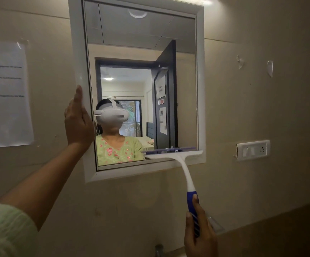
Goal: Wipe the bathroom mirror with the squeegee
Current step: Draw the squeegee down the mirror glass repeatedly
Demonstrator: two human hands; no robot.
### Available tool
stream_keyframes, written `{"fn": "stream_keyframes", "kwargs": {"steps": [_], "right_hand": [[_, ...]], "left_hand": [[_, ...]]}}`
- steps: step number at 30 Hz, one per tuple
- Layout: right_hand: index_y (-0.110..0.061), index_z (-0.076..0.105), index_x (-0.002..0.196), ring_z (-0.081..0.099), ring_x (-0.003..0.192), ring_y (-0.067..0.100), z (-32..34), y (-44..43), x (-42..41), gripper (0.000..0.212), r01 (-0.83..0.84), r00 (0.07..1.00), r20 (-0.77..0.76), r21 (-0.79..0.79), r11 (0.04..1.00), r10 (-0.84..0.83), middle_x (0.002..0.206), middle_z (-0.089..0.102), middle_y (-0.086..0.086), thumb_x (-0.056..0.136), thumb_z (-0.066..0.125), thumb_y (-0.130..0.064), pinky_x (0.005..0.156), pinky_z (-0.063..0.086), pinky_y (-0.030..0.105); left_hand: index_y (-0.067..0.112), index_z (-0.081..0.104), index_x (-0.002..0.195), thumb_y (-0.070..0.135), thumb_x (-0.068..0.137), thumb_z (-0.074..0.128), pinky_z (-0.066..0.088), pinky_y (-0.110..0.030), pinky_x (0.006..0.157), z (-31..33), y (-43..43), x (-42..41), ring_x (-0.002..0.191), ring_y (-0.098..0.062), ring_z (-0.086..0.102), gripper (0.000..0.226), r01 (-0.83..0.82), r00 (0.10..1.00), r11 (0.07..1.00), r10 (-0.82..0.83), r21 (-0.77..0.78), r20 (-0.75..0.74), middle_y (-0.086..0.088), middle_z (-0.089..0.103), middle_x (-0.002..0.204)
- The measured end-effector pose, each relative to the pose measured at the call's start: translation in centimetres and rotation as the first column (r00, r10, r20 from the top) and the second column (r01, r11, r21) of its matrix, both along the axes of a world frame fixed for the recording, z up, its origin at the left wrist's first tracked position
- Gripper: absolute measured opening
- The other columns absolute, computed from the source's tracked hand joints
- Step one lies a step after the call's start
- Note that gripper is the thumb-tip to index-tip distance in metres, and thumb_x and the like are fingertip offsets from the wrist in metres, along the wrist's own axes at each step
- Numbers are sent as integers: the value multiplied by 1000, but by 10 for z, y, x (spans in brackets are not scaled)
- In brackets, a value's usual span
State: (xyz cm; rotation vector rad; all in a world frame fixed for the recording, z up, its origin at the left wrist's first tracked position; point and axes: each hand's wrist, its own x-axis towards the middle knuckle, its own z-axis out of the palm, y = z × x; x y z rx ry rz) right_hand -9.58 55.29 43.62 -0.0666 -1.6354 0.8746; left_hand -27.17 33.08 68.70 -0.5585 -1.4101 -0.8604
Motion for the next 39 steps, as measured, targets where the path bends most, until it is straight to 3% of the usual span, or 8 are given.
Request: {"fn": "stream_keyframes", "kwargs": {"steps": [3,7,9,12,16,28,37,39], "right_hand": [[-29,43,134,57,66,0,13,-5,3,49,-41,998,-48,-44,998,39,81,60,-10,91,38,-53,54,44,4],[-28,38,135,58,62,13,19,-3,-2,51,-69,997,-34,-78,995,66,87,64,7,85,50,-25,57,47,7],[-28,40,134,56,58,13,19,0,-2,51,-54,998,-30,-89,995,52,86,65,10,84,51,-21,53,45,6],[-31,38,133,57,61,18,19,0,-4,50,-73,997,-13,-106,992,72,92,65,13,84,48,-25,54,48,11],[-38,37,130,57,60,11,28,-3,-7,48,-116,993,-40,-131,985,111,94,63,6,84,46,-30,53,48,12],[-45,40,125,55,59,11,46,-9,-5,47,-115,988,-121,-176,978,95,82,59,-20,86,49,-22,47,45,11],[-47,40,123,57,63,14,52,-12,7,45,-158,984,-119,-221,963,134,105,57,-15,84,48,-25,56,52,24],[-47,41,121,59,69,9,53,-11,12,45,-183,979,-127,-224,957,157,109,55,-16,85,50,-21,59,51,16]], "left_hand": [[12,28,143,4,96,30,18,-1,101,0,-1,-1,126,-22,44,48,-8,1000,1000,8,-7,2,3,36,142],[11,28,143,4,97,30,20,-7,103,0,0,2,127,-22,43,47,-1,1000,1000,1,-2,15,-6,40,145],[11,28,143,4,97,30,24,-16,106,-1,0,2,127,-22,43,47,-7,1000,1000,7,-4,1,-6,39,145],[12,28,143,3,97,30,21,-10,104,-1,-1,0,127,-21,43,47,-4,1000,1000,4,-6,1,-3,39,145],[11,28,143,4,97,30,23,-13,106,-1,-1,0,128,-20,42,47,2,1000,1000,-2,-5,-4,7,34,142],[11,28,143,2,97,31,27,-27,106,-2,-2,-1,129,-29,42,47,8,1000,1000,-8,-7,9,-9,41,144],[13,27,143,4,97,30,29,-33,108,-2,-1,-3,131,-28,41,47,24,1000,1000,-24,6,10,-9,41,144],[14,27,143,5,97,30,29,-33,108,-2,-2,-5,130,-28,41,47,25,1000,1000,-25,10,4,-9,42,143]]}}
